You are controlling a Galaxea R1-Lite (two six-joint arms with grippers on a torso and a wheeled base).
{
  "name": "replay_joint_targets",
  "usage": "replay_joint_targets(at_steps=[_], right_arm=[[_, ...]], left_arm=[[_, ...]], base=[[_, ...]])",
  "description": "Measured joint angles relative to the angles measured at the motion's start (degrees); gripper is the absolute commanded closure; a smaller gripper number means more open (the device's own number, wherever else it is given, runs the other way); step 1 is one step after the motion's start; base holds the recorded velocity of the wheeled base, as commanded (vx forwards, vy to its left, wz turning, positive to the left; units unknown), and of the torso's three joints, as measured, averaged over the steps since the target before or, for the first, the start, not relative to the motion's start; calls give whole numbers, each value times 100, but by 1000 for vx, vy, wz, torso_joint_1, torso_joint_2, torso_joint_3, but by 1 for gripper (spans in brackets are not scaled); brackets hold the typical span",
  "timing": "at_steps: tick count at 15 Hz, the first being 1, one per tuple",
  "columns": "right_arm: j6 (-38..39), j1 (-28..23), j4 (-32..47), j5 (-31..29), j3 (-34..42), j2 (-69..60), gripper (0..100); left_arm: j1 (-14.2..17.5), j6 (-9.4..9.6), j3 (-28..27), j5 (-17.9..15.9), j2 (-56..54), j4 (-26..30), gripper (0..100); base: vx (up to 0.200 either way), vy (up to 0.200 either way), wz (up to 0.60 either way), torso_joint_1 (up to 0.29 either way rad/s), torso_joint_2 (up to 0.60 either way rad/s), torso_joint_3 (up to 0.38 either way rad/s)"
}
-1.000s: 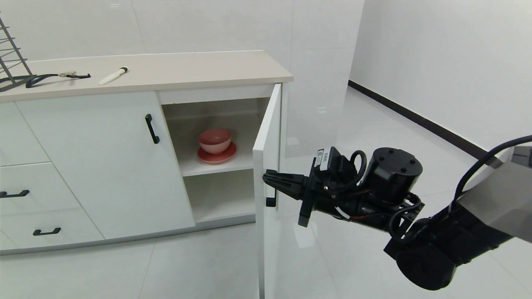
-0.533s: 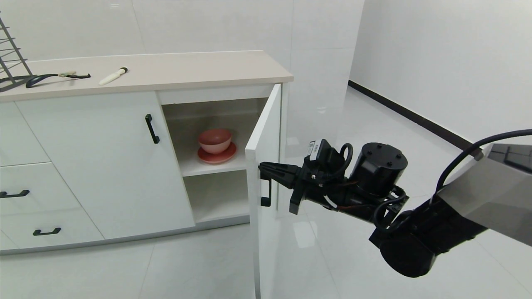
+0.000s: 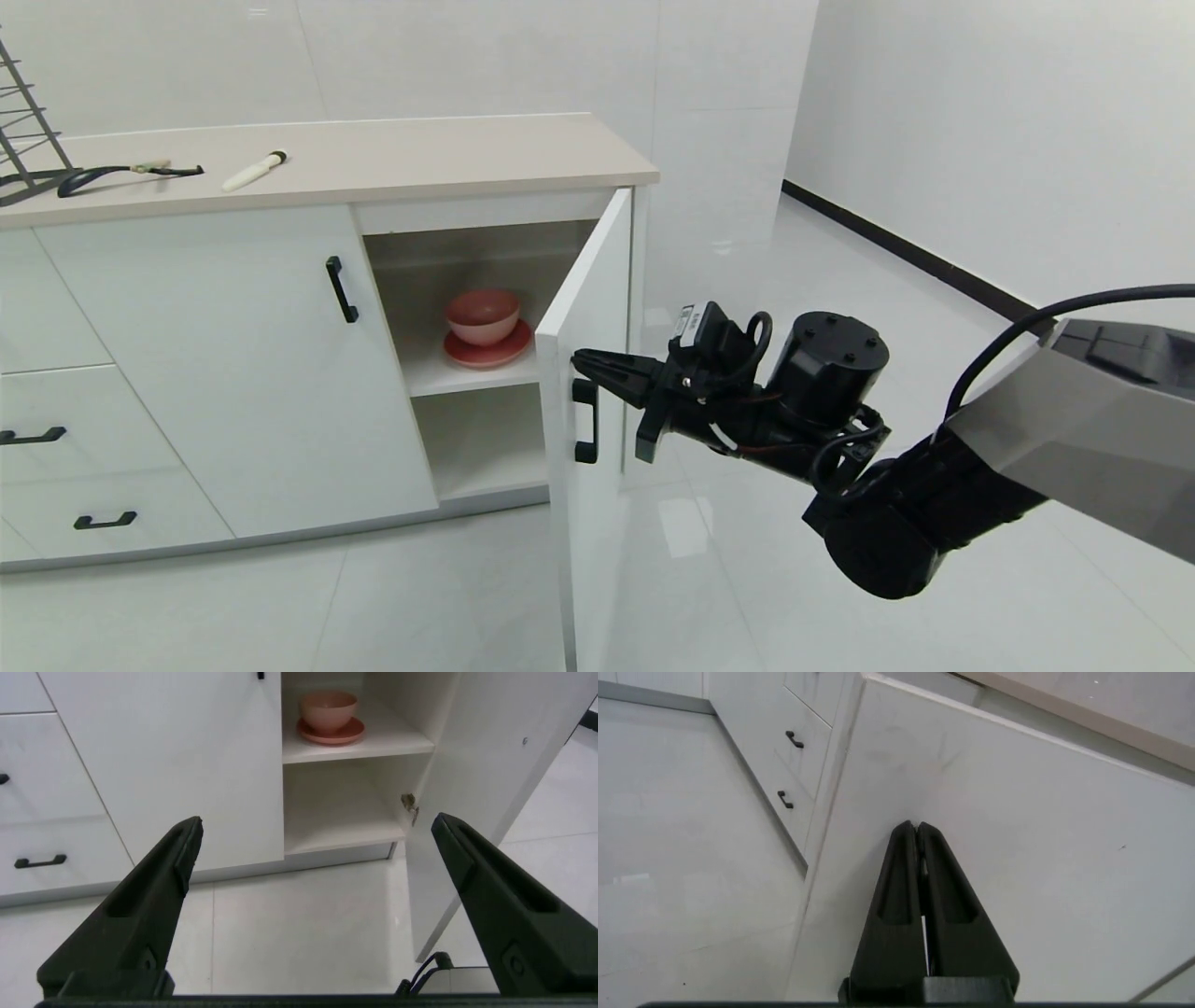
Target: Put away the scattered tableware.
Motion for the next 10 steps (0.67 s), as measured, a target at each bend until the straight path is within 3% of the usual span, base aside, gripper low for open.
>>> replay_joint_targets(at_steps=[10], right_arm=[[0,39,-27,12,-574,385,100]], left_arm=[[0,6,0,-6,0,0,0]], base=[[0,0,0,0,0,0]])
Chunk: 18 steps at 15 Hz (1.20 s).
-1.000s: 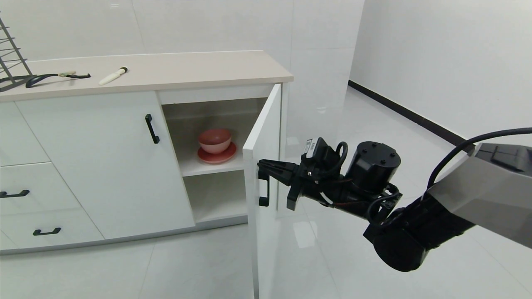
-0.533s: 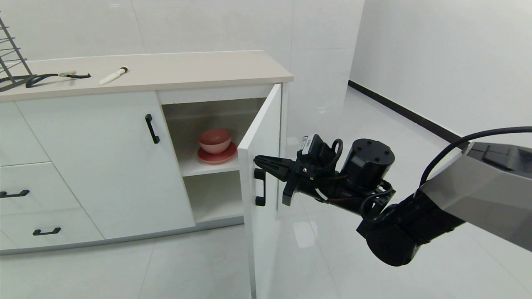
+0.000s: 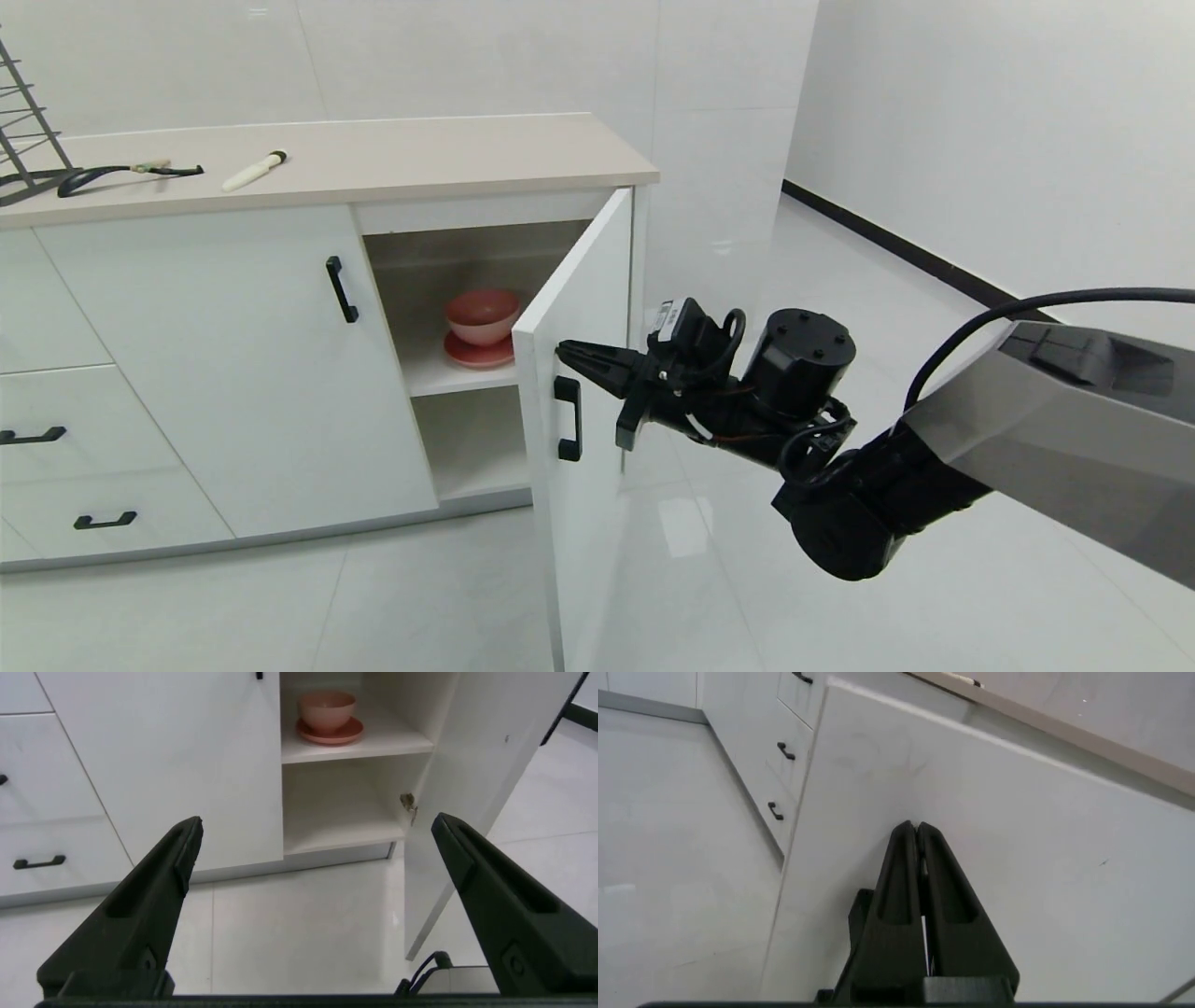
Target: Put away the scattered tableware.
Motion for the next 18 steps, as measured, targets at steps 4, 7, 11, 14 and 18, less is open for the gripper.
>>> replay_joint_targets(at_steps=[4,7,11,14,18], right_arm=[[-5,-20,-2,0,-341,325,100],[-5,-80,0,-6,-567,467,100],[0,-166,0,-15,-892,667,100],[0,-190,0,-12,-1096,805,100],[1,-212,-96,5,-501,684,100]], left_arm=[[0,-9,0,-9,0,0,0],[0,-15,0,-5,0,0,0],[10,-13,0,-11,0,-5,0],[0,-24,0,-11,0,0,0],[-2,-41,0,-2,0,0,0]], base=[[0,150,0,2,2,5],[0,133,0,3,0,2],[0,0,0,0,0,0],[0,0,0,0,0,0],[0,0,0,0,0,0]])
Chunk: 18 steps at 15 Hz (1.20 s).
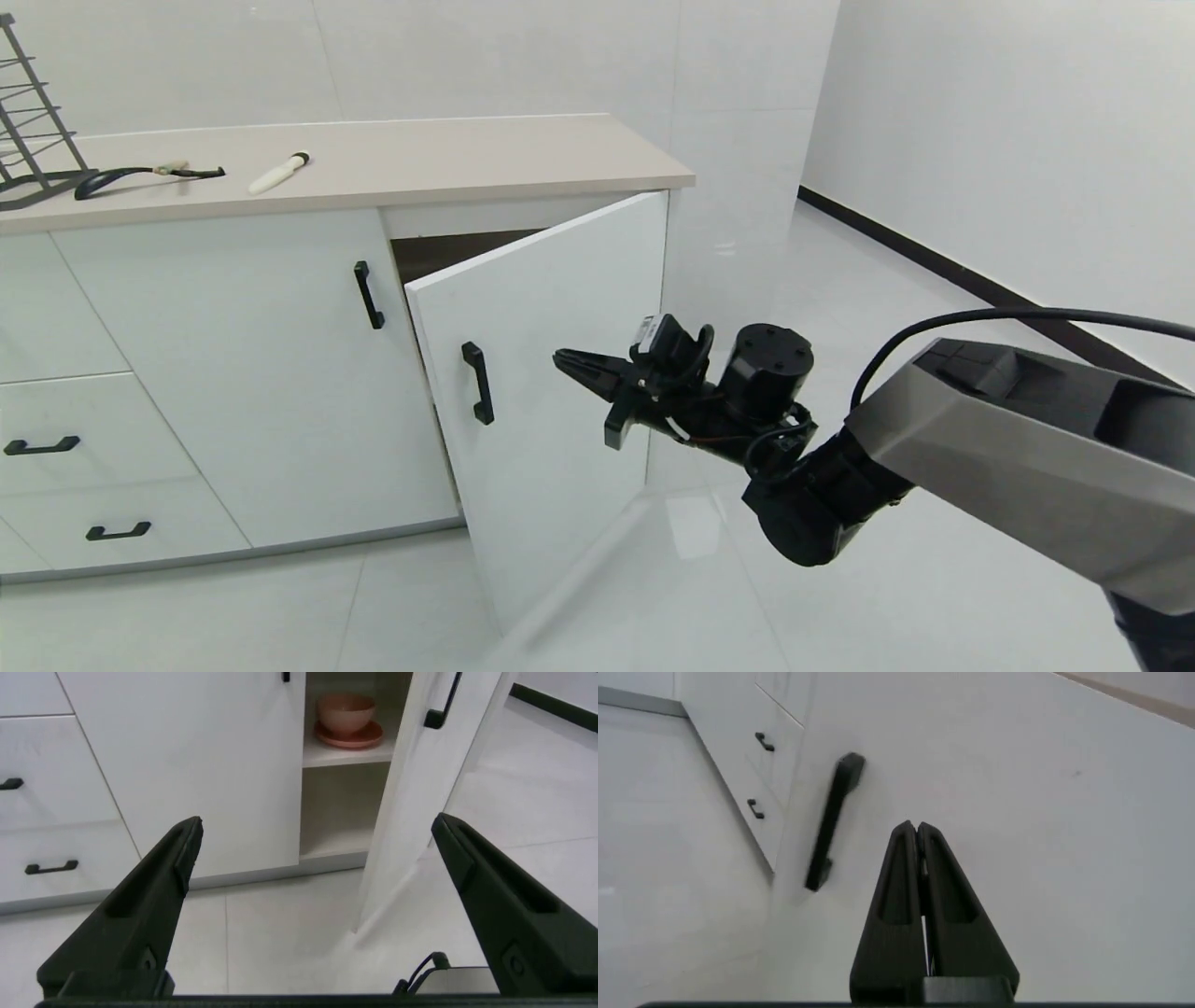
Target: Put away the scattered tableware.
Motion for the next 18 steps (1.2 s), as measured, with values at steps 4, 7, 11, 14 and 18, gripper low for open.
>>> replay_joint_targets(at_steps=[4,7,11,14,18], right_arm=[[2,-141,-68,22,1670,-1091,100],[2,-393,-77,28,2993,-2558,100],[119,-1447,145,-30,4738,-5274,100],[768,-2817,997,-95,5567,-7434,100],[1089,-3400,3693,-112,6012,-10516,100]], left_arm=[[2,-9,0,2,0,0,0],[2,9,0,-4,0,-5,0],[2,33,0,-9,0,-5,0],[2,35,0,0,0,0,0],[2,35,0,0,0,0,0]], base=[[0,0,0,0,0,0],[0,0,0,0,0,0],[200,0,0,-4,2,6],[200,0,0,6,4,1],[100,0,0,1,1,1]])
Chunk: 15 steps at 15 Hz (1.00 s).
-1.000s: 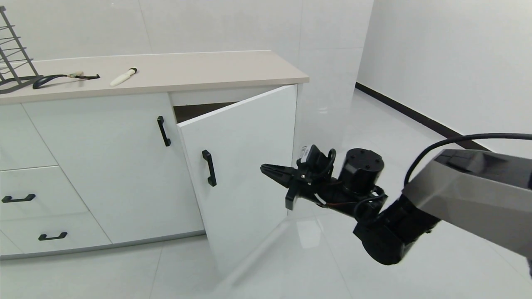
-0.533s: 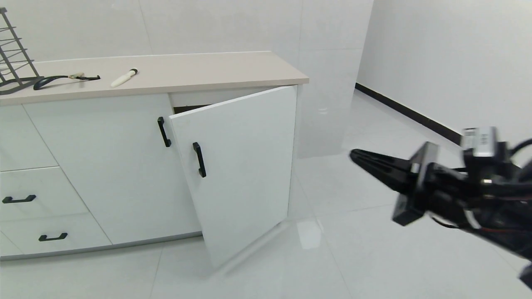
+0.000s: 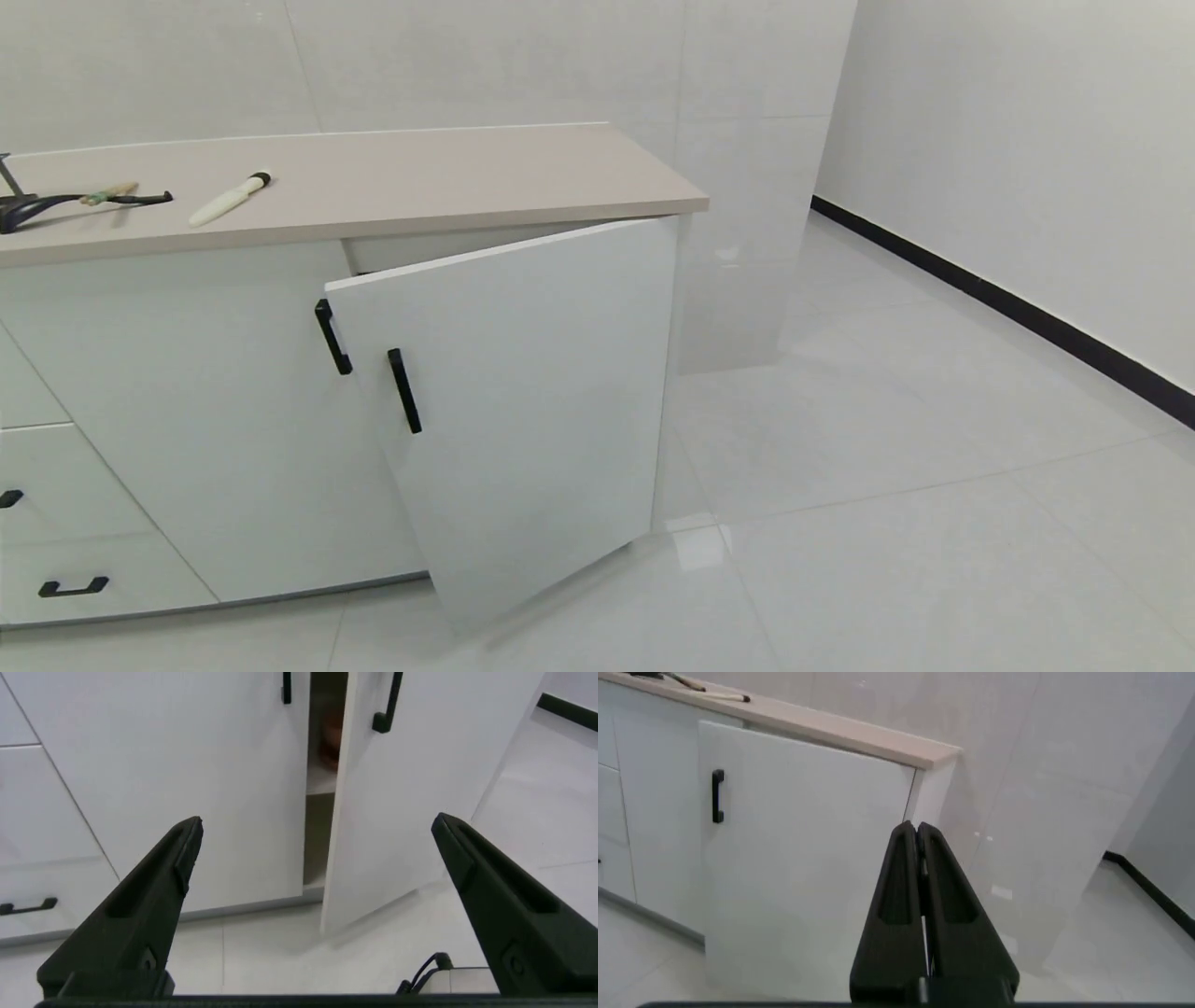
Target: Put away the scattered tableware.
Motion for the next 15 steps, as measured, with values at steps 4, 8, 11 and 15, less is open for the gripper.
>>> replay_joint_targets(at_steps=[4,8,11,15], right_arm=[[57,-217,3248,-227,171,-2338,100],[39,-295,4331,-1565,193,-2972,100],[495,-310,4554,-2778,210,-3079,100],[631,-305,4595,-2822,212,-3101,100]], left_arm=[[-2,-5,0,-6,0,0,0],[0,0,0,-9,0,0,0],[0,0,0,-9,0,0,0],[0,-2,0,-6,0,0,0]], base=[[0,50,0,-1,1,-1],[0,200,0,4,7,1],[0,200,0,2,2,4],[0,200,0,5,4,1]])
